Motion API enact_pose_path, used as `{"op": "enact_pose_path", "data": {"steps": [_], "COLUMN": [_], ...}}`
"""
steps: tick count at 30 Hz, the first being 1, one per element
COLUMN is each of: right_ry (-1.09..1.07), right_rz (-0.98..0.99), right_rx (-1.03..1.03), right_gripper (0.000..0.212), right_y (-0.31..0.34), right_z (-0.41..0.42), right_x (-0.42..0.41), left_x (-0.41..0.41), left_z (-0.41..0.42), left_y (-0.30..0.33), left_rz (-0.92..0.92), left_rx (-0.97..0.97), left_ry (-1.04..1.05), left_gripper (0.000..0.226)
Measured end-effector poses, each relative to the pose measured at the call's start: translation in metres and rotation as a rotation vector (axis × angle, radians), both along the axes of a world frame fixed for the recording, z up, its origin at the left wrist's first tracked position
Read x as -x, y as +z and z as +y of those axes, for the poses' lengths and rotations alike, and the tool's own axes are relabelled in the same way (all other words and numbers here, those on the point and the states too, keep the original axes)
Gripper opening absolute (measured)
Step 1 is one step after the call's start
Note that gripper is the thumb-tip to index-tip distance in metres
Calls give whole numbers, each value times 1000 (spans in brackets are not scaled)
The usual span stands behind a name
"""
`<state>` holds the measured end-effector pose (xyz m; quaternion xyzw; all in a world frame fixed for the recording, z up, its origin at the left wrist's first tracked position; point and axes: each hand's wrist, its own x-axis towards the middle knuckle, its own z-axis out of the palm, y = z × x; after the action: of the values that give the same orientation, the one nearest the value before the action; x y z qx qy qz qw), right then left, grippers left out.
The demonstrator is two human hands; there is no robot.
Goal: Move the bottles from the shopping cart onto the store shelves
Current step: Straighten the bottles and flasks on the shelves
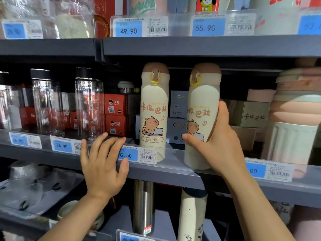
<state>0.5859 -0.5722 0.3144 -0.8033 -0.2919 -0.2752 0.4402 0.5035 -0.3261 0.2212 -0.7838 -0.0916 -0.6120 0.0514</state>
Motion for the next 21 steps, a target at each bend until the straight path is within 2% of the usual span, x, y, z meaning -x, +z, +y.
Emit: {"op": "enact_pose_path", "data": {"steps": [16,21], "right_ry": [-41,-83], "right_rz": [121,128], "right_rx": [41,70], "right_gripper": [84,86], "right_y": [4,4], "right_z": [-2,-1], "right_x": [0,3], "left_x": [-1,0], "left_z": [0,0], "left_y": [0,1], "left_rz": [-15,-7], "left_rx": [6,18], "left_ry": [-15,-25], "left_gripper": [42,42]}}
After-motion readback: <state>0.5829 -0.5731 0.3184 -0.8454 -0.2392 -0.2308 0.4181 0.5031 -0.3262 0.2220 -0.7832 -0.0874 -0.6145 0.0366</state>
